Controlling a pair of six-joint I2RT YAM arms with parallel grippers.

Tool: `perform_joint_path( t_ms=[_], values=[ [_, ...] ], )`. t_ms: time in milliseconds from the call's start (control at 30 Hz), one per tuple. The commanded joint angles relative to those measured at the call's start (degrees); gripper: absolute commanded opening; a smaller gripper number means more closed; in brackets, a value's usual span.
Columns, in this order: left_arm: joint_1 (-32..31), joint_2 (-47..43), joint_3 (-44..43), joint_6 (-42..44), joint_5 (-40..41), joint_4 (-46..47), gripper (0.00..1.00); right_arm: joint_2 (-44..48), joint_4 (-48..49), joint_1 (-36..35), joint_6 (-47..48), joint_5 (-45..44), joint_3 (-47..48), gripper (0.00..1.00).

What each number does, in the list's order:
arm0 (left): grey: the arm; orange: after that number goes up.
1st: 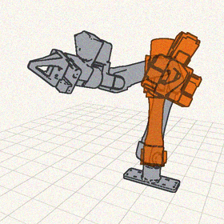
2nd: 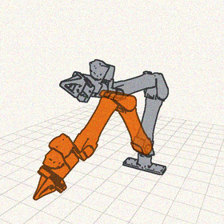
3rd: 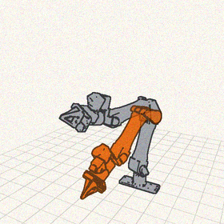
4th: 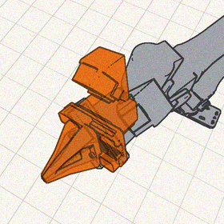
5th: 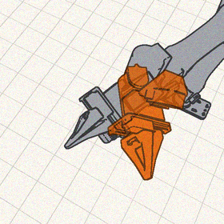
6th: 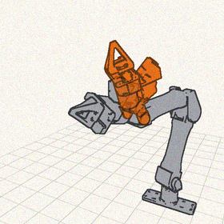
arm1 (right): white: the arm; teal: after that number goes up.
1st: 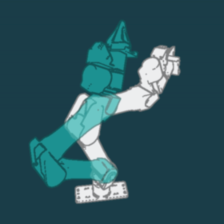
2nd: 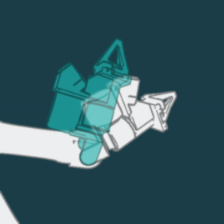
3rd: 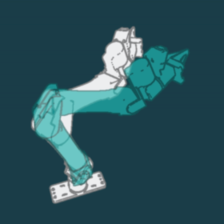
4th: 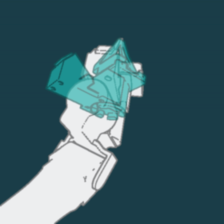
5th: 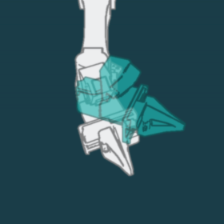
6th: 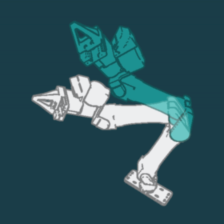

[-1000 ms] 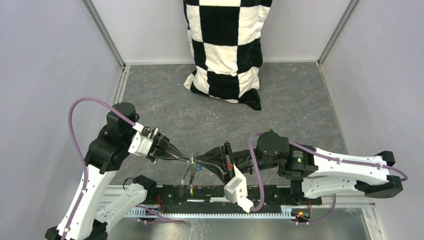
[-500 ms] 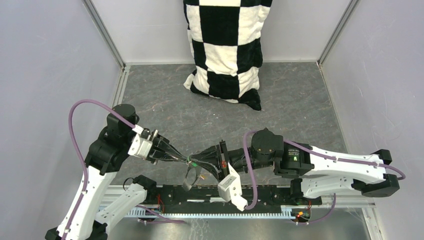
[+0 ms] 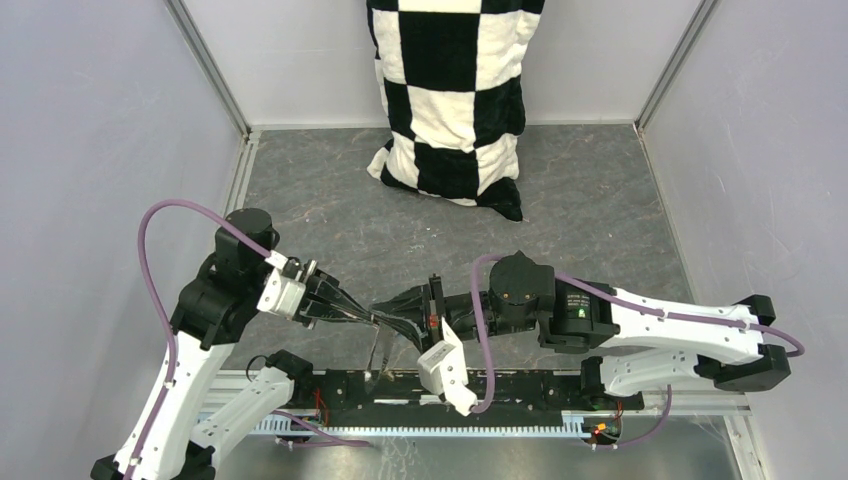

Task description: Put the keys on the keyring

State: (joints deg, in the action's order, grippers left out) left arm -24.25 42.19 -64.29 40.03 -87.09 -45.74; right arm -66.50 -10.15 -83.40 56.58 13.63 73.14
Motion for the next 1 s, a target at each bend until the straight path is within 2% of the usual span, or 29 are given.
perform_joint_path(
  t_ms=[0, 567, 700, 833, 900, 967],
  values=[
    [-0.21, 0.10, -0.22, 2.35, -0.41, 1.00, 0.02, -1.72, 1.04, -0.39, -2.09, -3.24, 1.99, 0.00],
    [-0.18, 3.47, -3.19, 5.91, 2.96, 0.77, 0.02, -4.66, -0.48, -0.46, -5.41, -12.14, 4.00, 0.00],
    [-0.21, 3.15, -3.19, 5.79, 4.27, 1.99, 0.02, -4.91, -0.26, -0.42, -5.69, -15.60, 3.73, 0.06],
    [-0.19, 1.42, -1.37, -1.75, 6.47, 11.54, 0.02, -5.31, -0.19, -0.50, -6.12, -16.67, 3.65, 0.10],
    [-0.19, -0.17, 0.87, -10.14, 8.44, 20.22, 0.02, -5.35, -0.13, -0.43, -6.37, -16.67, 3.55, 0.11],
    [-0.24, -2.12, 4.44, -19.30, 11.73, 30.57, 0.02, -5.13, 0.17, -0.41, -6.65, -16.70, 3.42, 0.17]
  ],
)
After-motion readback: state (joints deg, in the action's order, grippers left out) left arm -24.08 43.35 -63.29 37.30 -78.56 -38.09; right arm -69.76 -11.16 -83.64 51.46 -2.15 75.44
